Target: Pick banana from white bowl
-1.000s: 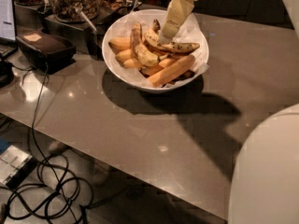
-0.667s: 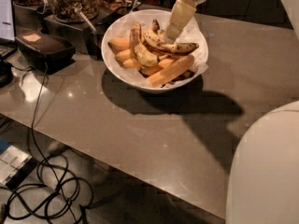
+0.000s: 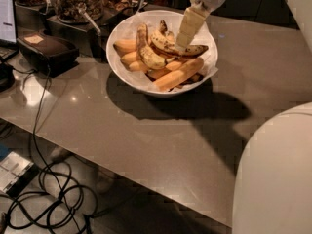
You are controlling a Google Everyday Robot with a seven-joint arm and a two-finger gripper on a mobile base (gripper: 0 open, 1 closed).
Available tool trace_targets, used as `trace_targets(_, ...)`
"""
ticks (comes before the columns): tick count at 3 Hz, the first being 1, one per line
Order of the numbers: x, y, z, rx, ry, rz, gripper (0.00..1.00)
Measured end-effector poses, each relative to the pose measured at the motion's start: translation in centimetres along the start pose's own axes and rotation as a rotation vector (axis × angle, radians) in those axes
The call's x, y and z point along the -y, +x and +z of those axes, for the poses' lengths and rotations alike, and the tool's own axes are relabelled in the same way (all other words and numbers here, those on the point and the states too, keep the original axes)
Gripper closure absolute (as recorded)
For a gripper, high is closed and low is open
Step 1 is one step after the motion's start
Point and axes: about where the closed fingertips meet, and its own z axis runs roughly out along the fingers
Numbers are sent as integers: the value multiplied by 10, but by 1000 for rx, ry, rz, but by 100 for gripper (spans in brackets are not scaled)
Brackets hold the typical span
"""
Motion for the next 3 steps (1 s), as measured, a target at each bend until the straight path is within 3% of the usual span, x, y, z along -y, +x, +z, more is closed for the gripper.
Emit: trace_targets(3, 7, -1, 20, -68, 7, 8, 45)
